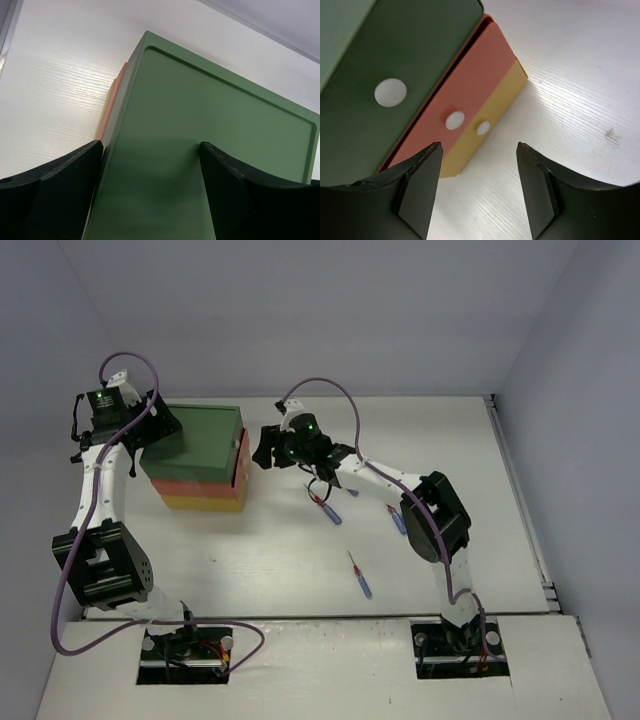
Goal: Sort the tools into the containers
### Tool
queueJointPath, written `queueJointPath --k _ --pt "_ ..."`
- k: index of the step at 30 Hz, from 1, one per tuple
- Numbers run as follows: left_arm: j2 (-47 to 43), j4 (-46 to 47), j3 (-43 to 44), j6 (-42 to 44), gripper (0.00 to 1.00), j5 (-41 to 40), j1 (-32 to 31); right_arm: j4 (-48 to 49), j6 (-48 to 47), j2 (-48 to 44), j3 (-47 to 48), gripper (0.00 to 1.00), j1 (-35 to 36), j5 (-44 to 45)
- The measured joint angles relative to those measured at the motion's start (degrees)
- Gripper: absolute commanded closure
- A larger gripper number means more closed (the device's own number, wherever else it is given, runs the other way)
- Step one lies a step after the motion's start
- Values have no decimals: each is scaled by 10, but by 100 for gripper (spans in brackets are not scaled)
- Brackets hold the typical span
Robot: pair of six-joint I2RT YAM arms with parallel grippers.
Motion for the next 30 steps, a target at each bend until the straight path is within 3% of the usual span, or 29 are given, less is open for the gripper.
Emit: queueJointPath --k 15,23,30 --pt "0 6 -2 -7 26 0 6 35 28 88 55 42 32 -27" --pt "0 6 -2 -7 26 0 6 48 17 57 9 46 21 -48" --pt "0 6 -2 -7 26 0 6 58 -38 7 -6 54 -28 -150"
